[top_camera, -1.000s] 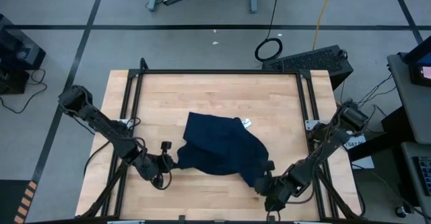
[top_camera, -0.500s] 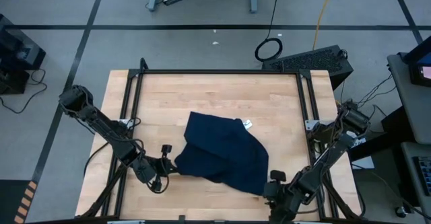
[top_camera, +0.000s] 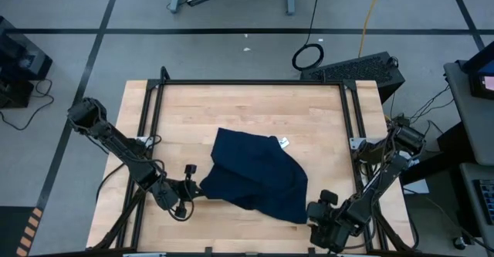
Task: Roll towel
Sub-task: Roll the dark blue towel
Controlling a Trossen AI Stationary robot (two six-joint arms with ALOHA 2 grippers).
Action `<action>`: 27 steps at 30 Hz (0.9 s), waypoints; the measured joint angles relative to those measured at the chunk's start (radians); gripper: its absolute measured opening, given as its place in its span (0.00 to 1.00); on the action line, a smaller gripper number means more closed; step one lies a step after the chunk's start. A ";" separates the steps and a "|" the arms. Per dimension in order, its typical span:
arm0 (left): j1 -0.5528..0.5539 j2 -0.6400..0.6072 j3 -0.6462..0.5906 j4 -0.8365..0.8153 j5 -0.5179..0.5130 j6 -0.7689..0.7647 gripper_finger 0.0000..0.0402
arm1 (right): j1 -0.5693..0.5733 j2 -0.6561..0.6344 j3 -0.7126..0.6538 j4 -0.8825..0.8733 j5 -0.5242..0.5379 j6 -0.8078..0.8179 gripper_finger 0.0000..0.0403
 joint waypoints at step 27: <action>0.000 0.000 0.000 0.007 0.000 0.004 0.02 | 0.077 0.084 -0.199 0.451 0.289 0.191 0.37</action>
